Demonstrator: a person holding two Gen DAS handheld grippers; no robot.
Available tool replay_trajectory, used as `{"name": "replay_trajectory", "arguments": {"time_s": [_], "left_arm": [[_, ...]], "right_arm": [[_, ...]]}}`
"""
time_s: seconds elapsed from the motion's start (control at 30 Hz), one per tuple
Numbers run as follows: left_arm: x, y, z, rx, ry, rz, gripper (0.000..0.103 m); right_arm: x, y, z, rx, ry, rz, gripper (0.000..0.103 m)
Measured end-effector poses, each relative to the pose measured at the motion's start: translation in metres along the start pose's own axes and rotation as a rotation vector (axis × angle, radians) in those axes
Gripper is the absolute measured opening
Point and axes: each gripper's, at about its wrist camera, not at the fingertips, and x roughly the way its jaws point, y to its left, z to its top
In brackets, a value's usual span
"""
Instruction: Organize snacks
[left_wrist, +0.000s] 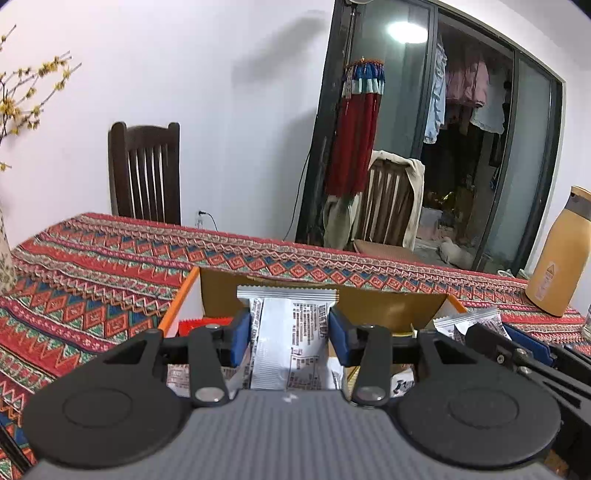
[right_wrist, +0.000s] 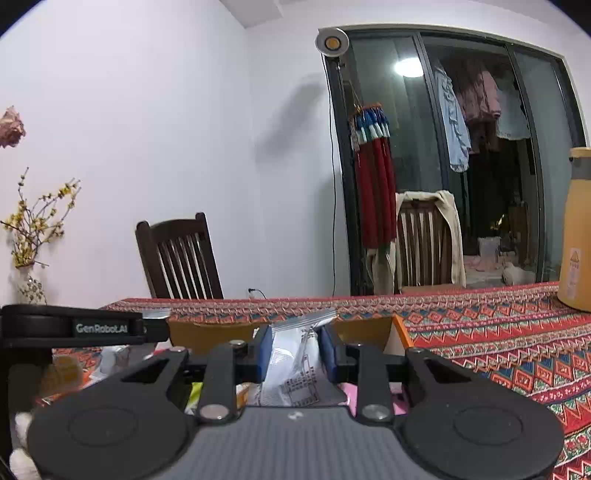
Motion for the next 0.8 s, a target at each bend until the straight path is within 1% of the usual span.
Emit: {"name": "replay_trajectory", "arguments": {"time_s": [0.1, 0.13, 0.17, 0.2, 0.23, 0.27, 0.3, 0.33, 0.53, 0.67, 0.8], "left_arm": [[-0.002, 0.002, -0.004, -0.003, -0.005, -0.009, 0.046], [-0.003, 0.003, -0.005, -0.004, -0.007, -0.01, 0.05], [-0.005, 0.003, -0.005, -0.007, -0.012, -0.012, 0.055], [-0.007, 0.004, -0.006, -0.011, -0.02, -0.012, 0.075], [-0.012, 0.004, -0.005, -0.014, -0.039, -0.001, 0.091], [-0.016, 0.005, -0.005, -0.012, -0.067, 0.019, 0.096], [-0.02, 0.005, -0.004, -0.013, -0.088, 0.032, 0.103], [-0.024, 0.006, -0.004, -0.018, -0.102, 0.035, 0.103], [-0.025, 0.009, -0.003, -0.04, -0.104, 0.041, 0.103], [-0.025, 0.011, -0.001, -0.052, -0.106, 0.043, 0.103], [-0.041, 0.005, 0.005, -0.042, -0.131, 0.033, 0.103]], "right_arm": [[0.005, -0.001, -0.003, 0.002, 0.018, -0.017, 0.031], [0.005, -0.002, -0.003, 0.007, 0.021, -0.026, 0.033], [0.005, -0.004, -0.004, 0.012, 0.023, -0.034, 0.038], [0.004, -0.005, -0.004, 0.02, 0.024, -0.037, 0.045], [0.003, -0.007, -0.004, 0.031, 0.022, -0.045, 0.065], [0.002, -0.009, -0.004, 0.041, 0.015, -0.056, 0.088], [0.0, -0.01, -0.003, 0.051, 0.004, -0.062, 0.097], [-0.003, -0.012, -0.002, 0.061, -0.005, -0.064, 0.102], [-0.006, -0.019, -0.003, 0.089, 0.014, -0.065, 0.103], [-0.008, -0.021, 0.0, 0.096, 0.009, -0.068, 0.103], [-0.018, -0.022, 0.007, 0.103, -0.01, -0.062, 0.103]]}}
